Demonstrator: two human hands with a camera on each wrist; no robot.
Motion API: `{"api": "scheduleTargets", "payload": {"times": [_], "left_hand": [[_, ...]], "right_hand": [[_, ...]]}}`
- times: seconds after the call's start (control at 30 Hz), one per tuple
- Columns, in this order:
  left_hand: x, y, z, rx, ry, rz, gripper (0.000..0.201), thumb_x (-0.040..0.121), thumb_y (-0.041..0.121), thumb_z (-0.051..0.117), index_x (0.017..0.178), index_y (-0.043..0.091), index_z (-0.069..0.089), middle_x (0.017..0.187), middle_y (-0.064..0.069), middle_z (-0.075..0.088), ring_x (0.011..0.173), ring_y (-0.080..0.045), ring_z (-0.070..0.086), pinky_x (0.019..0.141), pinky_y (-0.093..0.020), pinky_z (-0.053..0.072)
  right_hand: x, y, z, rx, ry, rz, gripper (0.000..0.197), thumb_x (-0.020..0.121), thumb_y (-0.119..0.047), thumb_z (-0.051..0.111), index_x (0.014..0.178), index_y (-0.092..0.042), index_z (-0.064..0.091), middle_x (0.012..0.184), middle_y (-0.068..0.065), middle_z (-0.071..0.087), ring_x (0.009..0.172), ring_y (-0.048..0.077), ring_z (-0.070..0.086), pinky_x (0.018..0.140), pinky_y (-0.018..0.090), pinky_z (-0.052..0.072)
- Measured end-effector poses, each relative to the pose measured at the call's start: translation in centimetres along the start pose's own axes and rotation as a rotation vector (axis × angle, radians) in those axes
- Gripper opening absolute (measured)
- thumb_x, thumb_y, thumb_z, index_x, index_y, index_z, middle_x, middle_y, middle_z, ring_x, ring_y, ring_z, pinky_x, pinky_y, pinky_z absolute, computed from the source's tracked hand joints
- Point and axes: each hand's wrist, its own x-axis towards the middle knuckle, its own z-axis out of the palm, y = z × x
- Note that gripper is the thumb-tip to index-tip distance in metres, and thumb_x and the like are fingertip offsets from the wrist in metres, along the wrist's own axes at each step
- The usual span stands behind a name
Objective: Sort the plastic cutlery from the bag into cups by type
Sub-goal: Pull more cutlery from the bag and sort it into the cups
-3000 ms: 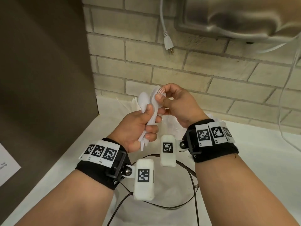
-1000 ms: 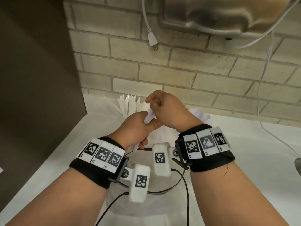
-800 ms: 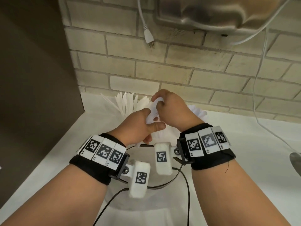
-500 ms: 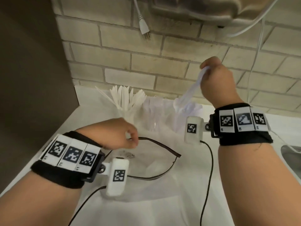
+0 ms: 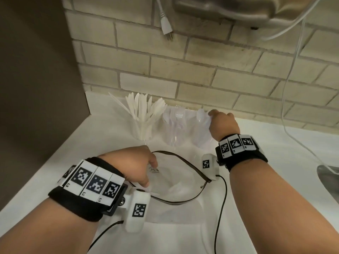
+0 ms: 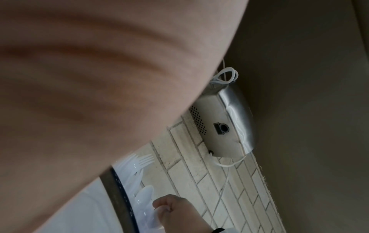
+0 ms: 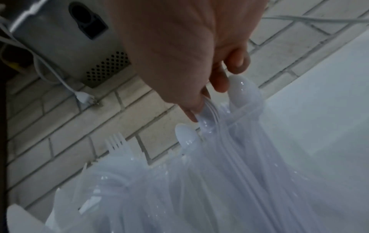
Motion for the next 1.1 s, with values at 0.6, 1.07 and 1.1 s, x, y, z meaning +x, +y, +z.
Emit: {"api": "scheduleTargets", "payload": {"times": [0.6, 1.07, 1.1], "left_hand": [[0.0, 0.4, 0.8, 0.033, 0.13, 0.0, 0.089, 0.065, 0.024, 0.082, 0.14, 0.026, 0.034, 0.135, 0.003, 0.031, 0.094, -0.019, 0.057, 0.07, -0.023, 0.046], [-0.7, 0.0, 2.5, 0.039, 0.117, -0.038, 0.143, 0.063, 0.016, 0.083, 0.138, 0.041, -0.035, 0.155, -0.008, -0.023, 0.113, -0.024, 0.061, 0.087, -0.028, 0.053], [-0.7, -0.1, 2.5, 0.043, 0.114, -0.033, 0.141, 0.064, 0.017, 0.083, 0.139, 0.041, -0.034, 0.155, -0.009, -0.022, 0.112, -0.024, 0.061, 0.086, -0.027, 0.052]], "right_hand": [[-10.9, -10.0, -2.8, -0.142, -0.459, -0.685, 0.026, 0.093, -0.014, 0.052, 0.113, -0.013, 0.068, 0.114, 0.003, 0.067, 0.106, 0.021, 0.061, 0.093, 0.029, 0.048], [-12.7, -9.4, 5.9, -0.345, -0.744, -0.574, 0.044, 0.089, -0.027, 0.059, 0.128, -0.014, 0.045, 0.124, 0.006, 0.056, 0.118, 0.028, 0.05, 0.104, 0.05, 0.028], [-12.7, -9.3, 6.2, -0.363, -0.768, -0.574, 0.04, 0.092, -0.03, 0.054, 0.128, -0.014, 0.048, 0.127, 0.005, 0.055, 0.122, 0.027, 0.048, 0.106, 0.051, 0.026]]}}
